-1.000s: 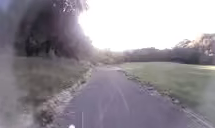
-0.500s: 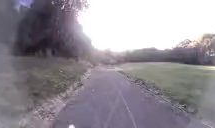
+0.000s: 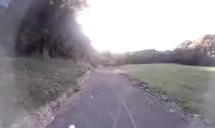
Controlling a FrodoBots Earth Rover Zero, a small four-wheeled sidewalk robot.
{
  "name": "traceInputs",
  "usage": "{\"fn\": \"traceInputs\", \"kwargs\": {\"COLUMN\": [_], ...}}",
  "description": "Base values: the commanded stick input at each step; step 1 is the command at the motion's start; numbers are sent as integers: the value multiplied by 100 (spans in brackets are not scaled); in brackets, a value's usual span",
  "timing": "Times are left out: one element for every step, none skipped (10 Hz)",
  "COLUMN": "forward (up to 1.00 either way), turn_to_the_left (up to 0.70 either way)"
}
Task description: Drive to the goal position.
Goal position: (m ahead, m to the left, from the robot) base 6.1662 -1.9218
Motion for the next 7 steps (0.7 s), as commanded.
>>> {"fn": "traceInputs", "kwargs": {"forward": [70, 70, 70, 70, 70, 70, 70], "turn_to_the_left": [0, 0, 0, 0, 0, 0, 0]}}
